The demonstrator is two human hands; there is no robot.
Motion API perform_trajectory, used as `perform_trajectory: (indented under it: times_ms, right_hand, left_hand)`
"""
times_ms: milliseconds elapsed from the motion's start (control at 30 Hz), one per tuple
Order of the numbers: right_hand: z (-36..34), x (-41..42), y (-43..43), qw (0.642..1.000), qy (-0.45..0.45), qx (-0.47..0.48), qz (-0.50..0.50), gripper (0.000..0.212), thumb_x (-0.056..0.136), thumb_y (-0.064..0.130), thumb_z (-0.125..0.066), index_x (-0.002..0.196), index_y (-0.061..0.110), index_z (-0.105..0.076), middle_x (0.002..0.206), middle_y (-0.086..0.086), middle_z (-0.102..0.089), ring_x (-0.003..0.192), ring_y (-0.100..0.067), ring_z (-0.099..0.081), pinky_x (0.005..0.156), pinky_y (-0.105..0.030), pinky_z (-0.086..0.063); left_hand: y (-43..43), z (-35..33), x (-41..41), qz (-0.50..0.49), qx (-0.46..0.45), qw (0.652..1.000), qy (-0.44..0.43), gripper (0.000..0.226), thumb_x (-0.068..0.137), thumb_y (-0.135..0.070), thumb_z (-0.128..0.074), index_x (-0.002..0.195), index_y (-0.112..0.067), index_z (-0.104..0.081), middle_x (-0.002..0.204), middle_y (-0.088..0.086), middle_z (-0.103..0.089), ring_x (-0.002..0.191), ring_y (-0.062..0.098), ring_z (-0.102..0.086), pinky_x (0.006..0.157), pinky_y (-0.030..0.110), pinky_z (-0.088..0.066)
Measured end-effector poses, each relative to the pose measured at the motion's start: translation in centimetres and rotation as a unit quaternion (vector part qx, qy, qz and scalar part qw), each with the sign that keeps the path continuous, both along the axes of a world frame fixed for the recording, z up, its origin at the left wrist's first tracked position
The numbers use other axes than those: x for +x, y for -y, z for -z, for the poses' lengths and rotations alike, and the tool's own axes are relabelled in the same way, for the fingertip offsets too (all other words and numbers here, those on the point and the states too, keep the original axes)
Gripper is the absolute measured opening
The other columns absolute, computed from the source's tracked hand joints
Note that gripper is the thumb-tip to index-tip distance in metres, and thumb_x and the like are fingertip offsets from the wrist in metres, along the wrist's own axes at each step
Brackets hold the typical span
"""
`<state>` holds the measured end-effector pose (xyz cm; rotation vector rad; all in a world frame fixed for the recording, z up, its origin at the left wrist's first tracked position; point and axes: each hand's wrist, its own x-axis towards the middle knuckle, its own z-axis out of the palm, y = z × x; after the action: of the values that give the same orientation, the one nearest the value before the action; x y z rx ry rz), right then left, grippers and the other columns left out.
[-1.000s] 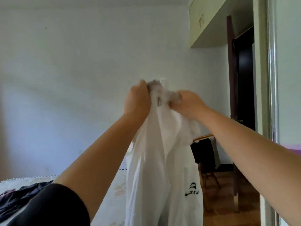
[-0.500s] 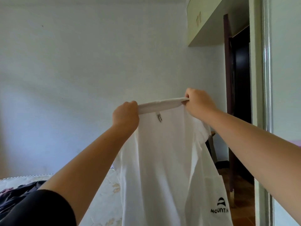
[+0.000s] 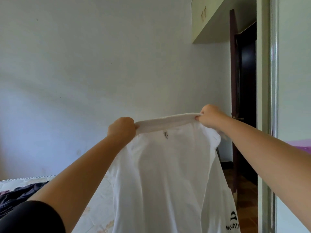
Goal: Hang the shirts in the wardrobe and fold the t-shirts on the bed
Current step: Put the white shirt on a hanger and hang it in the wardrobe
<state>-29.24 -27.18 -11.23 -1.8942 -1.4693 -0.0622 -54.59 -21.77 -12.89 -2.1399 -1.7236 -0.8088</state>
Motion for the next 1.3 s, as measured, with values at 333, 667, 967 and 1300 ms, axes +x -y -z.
perform_trajectory:
  times_ms: [333,667,967,1300]
  right_hand:
    - [-7.3,-4.8,0.9,0.915,-0.127,0.38,-0.051,0.022,0.094,0.017,-0.05,0.11,0.004,-0.055,0.109,-0.017,-0.061,0.101,-0.033,-0.056,0.079,-0.036,-0.041]
    - [-5.2,-8.4,0.8,0.929,-0.067,0.359,-0.053,0.017,0.094,0.009,-0.043,0.101,0.004,-0.057,0.105,-0.021,-0.062,0.097,-0.035,-0.056,0.066,-0.032,-0.029]
    - [0.8,-9.8,-0.9,0.98,0.016,0.144,-0.14,0.024,0.093,0.011,-0.045,0.069,0.014,-0.045,0.07,-0.003,-0.049,0.071,-0.024,-0.047,0.048,-0.027,-0.026]
    - [0.8,-22.4,0.9,0.858,-0.314,0.182,-0.362,0.011,0.094,0.02,-0.052,0.094,0.011,-0.046,0.077,0.004,-0.049,0.068,-0.011,-0.049,0.056,-0.02,-0.041]
  left_hand:
    - [3.1,-8.8,0.8,0.072,0.246,0.914,0.316,0.03,0.099,-0.022,-0.038,0.074,-0.008,-0.045,0.072,0.006,-0.047,0.068,0.026,-0.044,0.06,0.025,-0.022]
    - [3.0,-8.4,-1.6,0.018,0.212,0.936,0.279,0.037,0.101,-0.025,-0.037,0.101,0.004,-0.06,0.107,0.024,-0.062,0.103,0.038,-0.056,0.07,0.032,-0.031]
    - [3.3,-3.1,-8.0,-0.06,0.144,0.965,0.212,0.03,0.1,-0.027,-0.039,0.09,-0.004,-0.056,0.101,0.021,-0.06,0.09,0.035,-0.053,0.071,0.033,-0.032]
    - [9.8,-4.7,-13.5,-0.094,0.294,0.903,0.301,0.042,0.101,-0.026,-0.037,0.063,-0.008,-0.036,0.064,0.003,-0.042,0.066,0.024,-0.037,0.055,0.027,-0.014]
